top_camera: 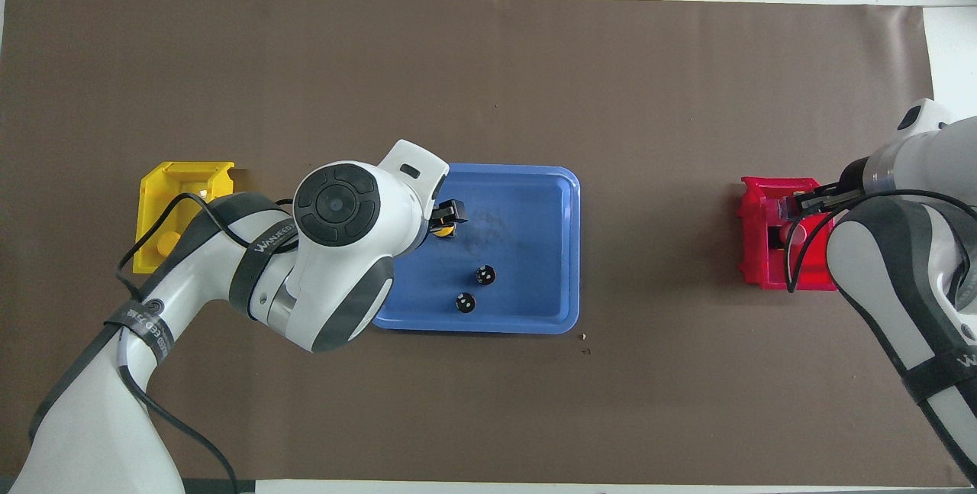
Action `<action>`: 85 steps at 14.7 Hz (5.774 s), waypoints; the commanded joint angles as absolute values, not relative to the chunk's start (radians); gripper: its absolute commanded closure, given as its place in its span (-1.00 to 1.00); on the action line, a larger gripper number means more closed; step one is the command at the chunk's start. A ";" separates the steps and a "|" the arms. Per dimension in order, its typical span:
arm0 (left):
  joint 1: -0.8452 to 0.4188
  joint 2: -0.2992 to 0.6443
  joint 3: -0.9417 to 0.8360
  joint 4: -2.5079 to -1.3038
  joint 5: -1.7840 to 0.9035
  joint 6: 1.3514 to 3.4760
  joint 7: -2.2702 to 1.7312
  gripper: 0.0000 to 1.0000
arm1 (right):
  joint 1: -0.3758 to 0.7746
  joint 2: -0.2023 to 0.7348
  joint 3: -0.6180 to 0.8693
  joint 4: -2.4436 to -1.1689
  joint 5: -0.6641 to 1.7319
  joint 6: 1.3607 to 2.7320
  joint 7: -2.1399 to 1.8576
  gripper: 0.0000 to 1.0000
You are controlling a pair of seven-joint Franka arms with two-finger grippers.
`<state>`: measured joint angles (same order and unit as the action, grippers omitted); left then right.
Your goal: Sort red and yellow buttons by color
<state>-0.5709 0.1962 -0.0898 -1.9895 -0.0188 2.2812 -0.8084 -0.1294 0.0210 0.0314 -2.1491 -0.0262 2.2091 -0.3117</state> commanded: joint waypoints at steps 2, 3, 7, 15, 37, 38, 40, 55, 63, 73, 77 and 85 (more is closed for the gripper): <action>-0.629 0.253 -0.071 -1.953 0.011 2.307 -0.827 -1.00 | -0.161 0.003 0.048 -2.212 -0.008 2.282 -0.347 0.73; -0.633 0.268 -0.071 -1.948 0.011 2.309 -0.828 -1.00 | -0.160 0.003 0.048 -2.218 -0.009 2.293 -0.347 0.73; -0.635 0.276 -0.071 -1.944 0.014 2.303 -0.828 -0.99 | -0.155 0.008 0.048 -2.267 -0.008 2.351 -0.344 0.73; -0.632 0.282 -0.066 -1.927 0.017 2.296 -0.828 -0.26 | -0.152 0.005 0.046 -2.293 -0.009 2.390 -0.345 0.53; -0.424 0.233 -0.058 -1.675 0.017 1.858 -0.642 0.97 | -0.109 -0.021 0.035 -1.588 -0.009 1.436 -0.147 -0.99; -0.376 0.216 -0.058 -1.677 0.017 1.839 -0.568 0.97 | -0.113 -0.023 0.035 -1.568 -0.011 1.399 -0.147 -0.99; -0.260 0.206 -0.058 -1.667 0.018 1.806 -0.372 0.97 | -0.114 -0.029 0.034 -1.572 -0.028 1.388 -0.149 -0.99; 0.038 0.114 -0.051 -1.942 0.018 2.071 0.005 0.97 | -0.123 -0.038 0.032 -1.611 -0.023 1.480 -0.141 -0.99; 0.035 0.100 -0.052 -2.100 0.017 2.241 -0.002 0.97 | -0.121 -0.038 0.032 -1.608 -0.023 1.480 -0.141 -0.99; 0.031 0.115 -0.054 -2.106 0.017 2.263 -0.002 -0.36 | -0.121 -0.038 0.034 -1.608 -0.025 1.480 -0.141 -0.99; 0.032 0.114 -0.054 -2.053 0.015 2.197 0.000 -0.36 | -0.121 -0.038 0.034 -1.608 -0.023 1.480 -0.141 -0.99; -0.026 0.028 -0.064 -1.763 0.014 1.795 0.014 -1.00 | -0.121 -0.038 0.035 -1.606 -0.023 1.480 -0.141 -0.99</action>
<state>0.0043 0.0816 -0.0690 -1.7956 -0.0014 1.8686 0.0154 -0.1125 -0.0256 0.0261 -1.5923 -0.0241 1.4705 -0.1483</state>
